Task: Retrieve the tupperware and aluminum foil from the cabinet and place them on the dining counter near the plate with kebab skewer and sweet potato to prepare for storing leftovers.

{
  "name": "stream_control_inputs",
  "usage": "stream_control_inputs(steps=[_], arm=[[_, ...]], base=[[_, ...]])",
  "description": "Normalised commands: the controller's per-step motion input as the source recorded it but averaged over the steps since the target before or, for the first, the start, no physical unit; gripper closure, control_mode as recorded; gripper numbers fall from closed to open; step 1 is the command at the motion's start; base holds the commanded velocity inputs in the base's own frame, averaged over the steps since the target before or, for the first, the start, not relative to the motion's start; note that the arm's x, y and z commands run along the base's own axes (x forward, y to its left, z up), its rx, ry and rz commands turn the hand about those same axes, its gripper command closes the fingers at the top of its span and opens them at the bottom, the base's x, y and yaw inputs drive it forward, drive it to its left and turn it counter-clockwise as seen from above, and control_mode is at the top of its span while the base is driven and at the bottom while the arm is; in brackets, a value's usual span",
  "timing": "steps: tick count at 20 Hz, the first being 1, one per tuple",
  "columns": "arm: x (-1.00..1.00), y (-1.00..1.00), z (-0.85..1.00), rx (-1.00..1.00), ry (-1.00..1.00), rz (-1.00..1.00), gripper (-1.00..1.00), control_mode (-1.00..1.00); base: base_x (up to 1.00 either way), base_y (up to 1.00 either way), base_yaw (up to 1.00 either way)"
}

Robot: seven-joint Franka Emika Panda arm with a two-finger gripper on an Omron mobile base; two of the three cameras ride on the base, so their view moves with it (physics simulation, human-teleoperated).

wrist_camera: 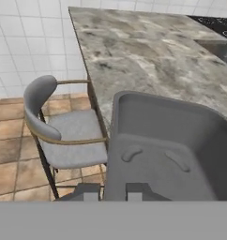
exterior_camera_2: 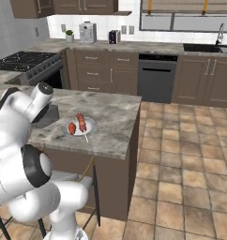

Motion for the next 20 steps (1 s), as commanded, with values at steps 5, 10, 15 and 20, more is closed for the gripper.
stream_control_inputs(steps=[5, 10, 15, 20], arm=[[0.67, 0.41, -0.43, 0.00, 0.05, 0.06, 1.00, -1.00], [0.63, 0.35, -0.52, 0.00, 0.00, 0.05, 1.00, -1.00], [0.50, 0.15, -0.49, 0.00, 0.00, 0.03, 1.00, -1.00], [0.39, 0.10, -0.49, 0.00, 0.00, 0.01, 1.00, -1.00]], base=[[0.00, 0.00, 0.00], [0.00, 0.00, 0.00], [0.00, 0.00, 0.00], [0.00, 0.00, 0.00]])
